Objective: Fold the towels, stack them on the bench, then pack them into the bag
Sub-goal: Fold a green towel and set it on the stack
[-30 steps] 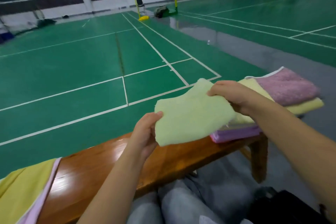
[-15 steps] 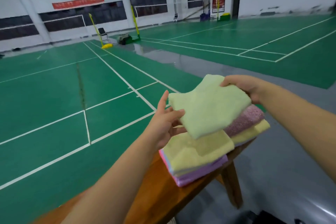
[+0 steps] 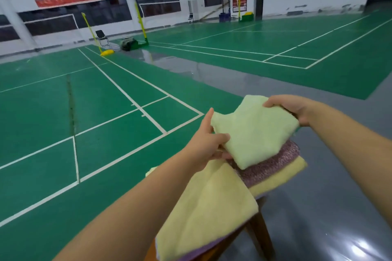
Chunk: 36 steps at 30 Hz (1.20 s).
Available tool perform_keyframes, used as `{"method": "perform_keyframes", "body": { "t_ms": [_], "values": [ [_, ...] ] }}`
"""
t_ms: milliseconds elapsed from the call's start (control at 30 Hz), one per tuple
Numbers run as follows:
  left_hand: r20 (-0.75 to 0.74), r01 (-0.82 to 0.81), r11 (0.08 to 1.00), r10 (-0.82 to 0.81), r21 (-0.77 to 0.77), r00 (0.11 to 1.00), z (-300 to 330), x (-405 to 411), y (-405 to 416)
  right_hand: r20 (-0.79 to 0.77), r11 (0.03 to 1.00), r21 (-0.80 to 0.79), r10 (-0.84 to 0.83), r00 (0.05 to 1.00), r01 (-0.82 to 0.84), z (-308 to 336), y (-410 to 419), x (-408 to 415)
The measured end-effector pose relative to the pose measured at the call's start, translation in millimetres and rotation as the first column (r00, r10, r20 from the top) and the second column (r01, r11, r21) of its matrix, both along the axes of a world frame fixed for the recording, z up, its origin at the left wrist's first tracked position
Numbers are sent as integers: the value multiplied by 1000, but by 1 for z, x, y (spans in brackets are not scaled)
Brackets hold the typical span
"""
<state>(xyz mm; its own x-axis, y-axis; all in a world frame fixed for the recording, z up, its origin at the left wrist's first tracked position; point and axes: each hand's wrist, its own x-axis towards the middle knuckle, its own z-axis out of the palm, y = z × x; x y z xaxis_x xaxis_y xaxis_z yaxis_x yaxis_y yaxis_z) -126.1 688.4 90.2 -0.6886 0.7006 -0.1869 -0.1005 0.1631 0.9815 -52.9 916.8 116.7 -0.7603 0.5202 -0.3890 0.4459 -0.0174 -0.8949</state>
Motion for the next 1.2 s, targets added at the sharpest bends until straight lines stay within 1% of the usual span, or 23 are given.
{"method": "perform_keyframes", "body": {
  "t_ms": [133,233,300,367,400,467,533,567,600,667,700,800,967,1067,1133,1200],
  "values": [
    [-17,17,994,-19,-111,1000,-7,-14,12,132,990,141,-20,991,1,-30,8,-9],
    [-86,8,978,-27,-208,996,-6,-17,14,159,949,316,-47,986,-6,-45,7,-11],
    [-150,-14,967,-26,-255,988,-4,-16,12,204,866,498,-66,977,-45,-50,6,-11],
    [-212,-53,962,-6,-269,977,-4,-14,6,251,729,678,-113,961,-91,-51,0,-10],
    [-237,-74,961,9,-266,971,-3,-14,0,236,668,739,-136,962,-87,-51,-5,-9],
    [-253,-114,962,50,-249,966,0,-14,-12,130,601,798,-113,985,-36,-47,-21,-9],
    [-237,-148,964,94,-221,967,2,-13,-31,-27,591,807,15,1000,12,-37,-51,-10],
    [-230,-160,966,111,-203,967,5,-12,-45,-101,594,804,95,990,25,-30,-70,-10],
    [-227,-161,968,116,-192,967,7,-10,-60,-156,608,794,163,974,26,-23,-89,-9],
    [-235,-176,968,131,-180,963,11,-6,-97,-213,644,765,271,939,-12,-10,-130,-7],
    [-237,-191,966,147,-174,960,12,-3,-116,-221,656,753,315,923,-44,-5,-149,-6],
    [-202,-301,946,272,-125,941,15,10,-184,-239,686,712,434,869,-147,3,-212,-3],
    [-103,-508,861,504,-16,857,4,58,-303,-231,679,652,602,764,-338,-7,-327,8],
    [-38,-618,786,617,-9,786,-19,91,-377,-225,689,569,655,721,-449,-34,-399,12],
    [13,-684,729,685,-36,729,-39,106,-420,-232,733,478,637,735,-485,-61,-442,13],
    [48,-764,642,767,-64,640,-58,117,-469,-223,764,360,628,745,-536,-91,-495,15]
  ]
}}
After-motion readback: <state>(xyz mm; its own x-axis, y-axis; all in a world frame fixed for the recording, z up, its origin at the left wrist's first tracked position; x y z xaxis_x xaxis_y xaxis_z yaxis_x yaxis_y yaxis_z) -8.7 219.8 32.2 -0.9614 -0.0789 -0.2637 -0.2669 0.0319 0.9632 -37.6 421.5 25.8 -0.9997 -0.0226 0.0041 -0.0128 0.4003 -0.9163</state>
